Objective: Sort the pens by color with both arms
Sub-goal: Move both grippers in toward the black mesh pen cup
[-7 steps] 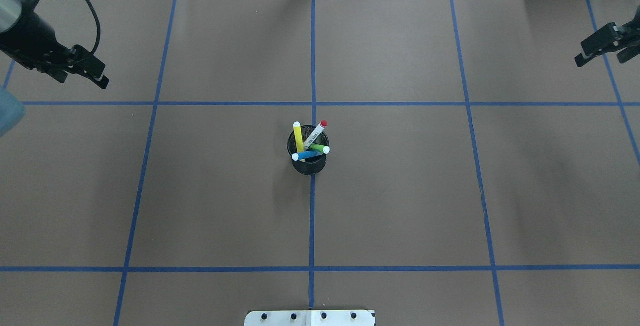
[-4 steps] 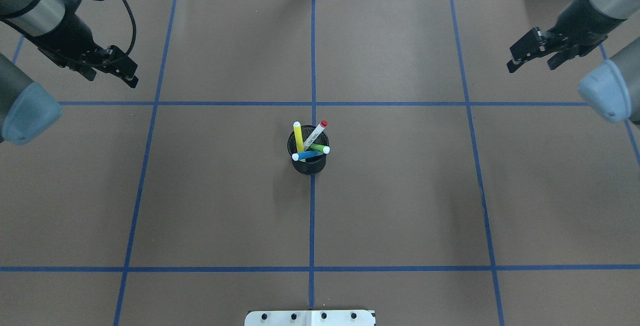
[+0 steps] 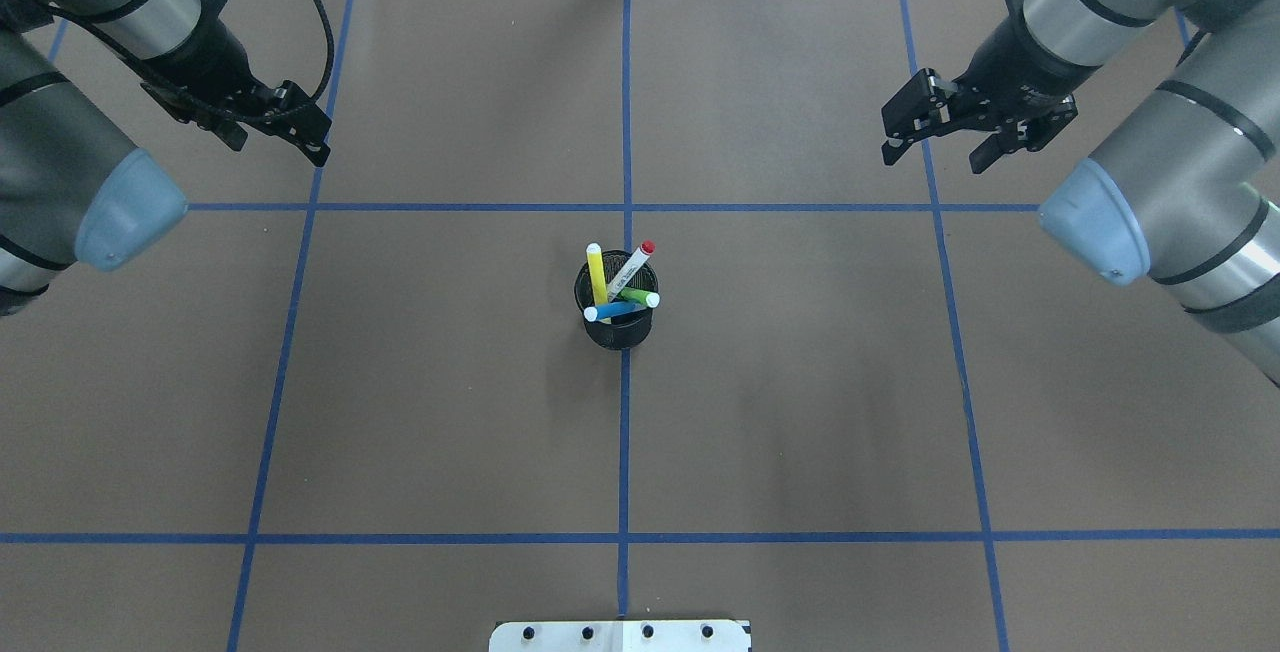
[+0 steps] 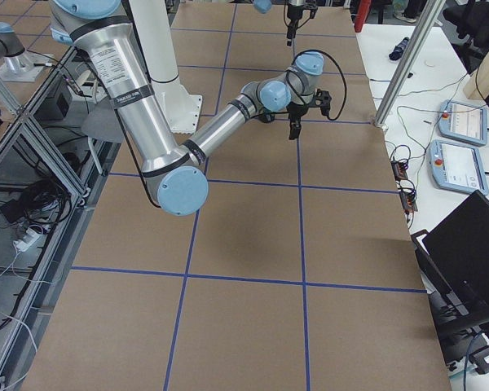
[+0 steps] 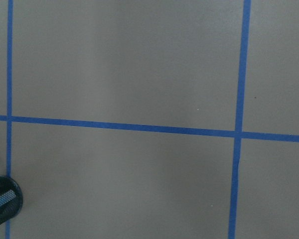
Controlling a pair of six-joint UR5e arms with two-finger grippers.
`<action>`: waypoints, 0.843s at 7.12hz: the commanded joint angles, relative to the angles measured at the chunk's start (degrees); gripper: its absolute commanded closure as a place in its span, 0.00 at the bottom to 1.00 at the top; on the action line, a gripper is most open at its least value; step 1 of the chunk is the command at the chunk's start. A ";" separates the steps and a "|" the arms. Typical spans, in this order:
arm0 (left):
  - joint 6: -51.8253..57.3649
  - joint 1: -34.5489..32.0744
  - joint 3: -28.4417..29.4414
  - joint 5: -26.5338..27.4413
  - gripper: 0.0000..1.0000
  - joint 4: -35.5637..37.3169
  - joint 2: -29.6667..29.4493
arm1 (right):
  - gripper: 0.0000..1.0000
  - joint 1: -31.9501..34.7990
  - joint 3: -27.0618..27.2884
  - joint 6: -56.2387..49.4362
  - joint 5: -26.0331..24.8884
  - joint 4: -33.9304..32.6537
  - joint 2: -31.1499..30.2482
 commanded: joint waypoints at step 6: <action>0.08 0.04 2.25 -0.22 0.00 -0.51 -1.35 | 0.03 -12.19 -1.68 21.17 -2.64 -0.63 12.34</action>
